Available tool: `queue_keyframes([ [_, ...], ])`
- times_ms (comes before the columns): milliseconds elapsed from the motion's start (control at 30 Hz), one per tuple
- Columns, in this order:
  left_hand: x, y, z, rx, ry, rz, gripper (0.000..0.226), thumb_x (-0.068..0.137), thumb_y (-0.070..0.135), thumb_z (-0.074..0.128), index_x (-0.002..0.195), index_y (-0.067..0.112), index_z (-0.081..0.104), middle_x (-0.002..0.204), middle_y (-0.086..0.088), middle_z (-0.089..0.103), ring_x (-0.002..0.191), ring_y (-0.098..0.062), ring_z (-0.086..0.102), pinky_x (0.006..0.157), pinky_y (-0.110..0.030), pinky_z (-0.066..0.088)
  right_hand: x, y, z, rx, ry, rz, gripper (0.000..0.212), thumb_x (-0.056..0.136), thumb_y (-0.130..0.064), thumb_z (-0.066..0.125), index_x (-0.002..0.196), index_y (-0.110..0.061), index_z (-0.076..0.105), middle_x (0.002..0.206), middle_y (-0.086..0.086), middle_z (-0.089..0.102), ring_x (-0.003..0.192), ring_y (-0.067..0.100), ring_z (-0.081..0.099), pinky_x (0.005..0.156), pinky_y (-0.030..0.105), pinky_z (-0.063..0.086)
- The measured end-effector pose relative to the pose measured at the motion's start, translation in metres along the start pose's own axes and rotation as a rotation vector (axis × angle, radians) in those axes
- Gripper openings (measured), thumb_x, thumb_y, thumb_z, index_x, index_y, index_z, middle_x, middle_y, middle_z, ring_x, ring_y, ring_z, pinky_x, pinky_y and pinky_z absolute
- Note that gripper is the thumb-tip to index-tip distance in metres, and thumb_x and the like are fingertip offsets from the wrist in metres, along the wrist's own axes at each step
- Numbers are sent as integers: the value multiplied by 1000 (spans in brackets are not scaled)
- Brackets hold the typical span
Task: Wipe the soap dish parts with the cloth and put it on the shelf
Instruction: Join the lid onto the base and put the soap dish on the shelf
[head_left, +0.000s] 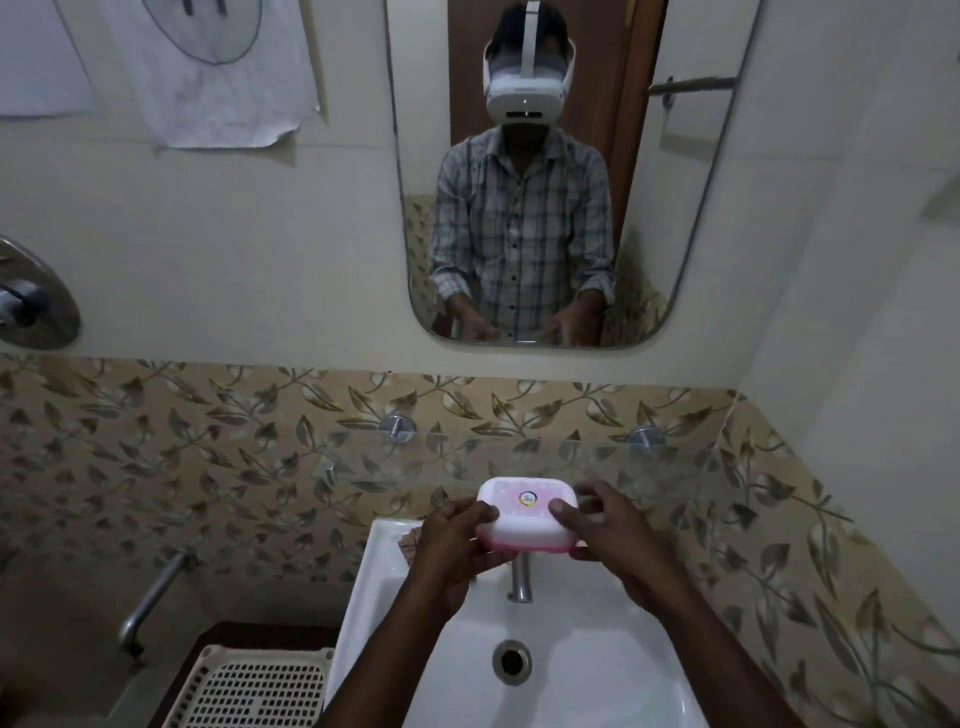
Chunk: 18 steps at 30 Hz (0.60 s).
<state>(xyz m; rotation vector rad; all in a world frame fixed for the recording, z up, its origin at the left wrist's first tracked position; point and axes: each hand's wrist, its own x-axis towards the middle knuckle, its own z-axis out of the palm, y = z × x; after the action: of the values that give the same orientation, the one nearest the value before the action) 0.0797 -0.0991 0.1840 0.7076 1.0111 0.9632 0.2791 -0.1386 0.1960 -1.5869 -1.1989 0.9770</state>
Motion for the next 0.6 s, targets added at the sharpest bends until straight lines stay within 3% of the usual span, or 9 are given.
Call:
queue_keyframes([
  [33,2,3,3,1,8,17,22,84,0,63,106,2,64,103,-25,70,84,-40,72,74,-47,61,4,3,2,84,44,54,40,72,-37,83,105,-21,67,110,6,70,92,21,71,75,45,63],
  [100,13,13,12,48,34,63,24,83,0,62,107,4,65,103,-23,71,88,-41,72,74,-46,62,17,-2,6,110,169,50,35,73,-22,84,103,-12,69,103,15,73,88,27,72,75,51,62],
  [167,29,25,22,190,61,126,27,83,1,64,109,3,68,101,-19,71,88,-37,71,72,-41,61,34,-15,6,52,294,41,37,70,-19,86,102,-7,71,94,12,74,83,26,72,73,49,62],
  [267,54,44,34,467,169,250,28,78,7,69,104,-1,75,90,-20,74,74,-29,66,71,-45,59,62,-34,7,-161,323,-15,27,71,-24,83,87,-4,76,81,13,75,76,28,71,66,37,55],
  [333,65,52,41,576,264,313,25,73,10,72,94,-2,77,85,-25,74,70,-32,68,63,-43,55,78,-37,10,-271,327,-15,31,73,-29,81,86,-2,75,83,17,75,81,30,70,64,34,48],
  [400,75,56,46,644,316,338,25,70,12,74,89,-3,77,82,-27,74,75,-37,72,57,-30,47,91,-36,12,-317,322,-1,36,76,-31,79,93,-1,75,90,19,75,88,31,70,69,35,49],
  [533,89,53,48,741,317,347,29,72,13,75,96,-2,78,86,-25,76,81,-33,74,66,-33,56,101,-27,12,-370,323,31,42,76,-35,79,94,2,75,92,23,74,86,26,68,65,31,41],
  [600,93,50,48,757,321,367,30,73,14,76,98,-2,78,88,-23,77,83,-31,74,70,-35,57,103,-22,12,-358,327,35,43,76,-36,79,96,2,75,94,22,74,90,29,70,67,32,45],
])
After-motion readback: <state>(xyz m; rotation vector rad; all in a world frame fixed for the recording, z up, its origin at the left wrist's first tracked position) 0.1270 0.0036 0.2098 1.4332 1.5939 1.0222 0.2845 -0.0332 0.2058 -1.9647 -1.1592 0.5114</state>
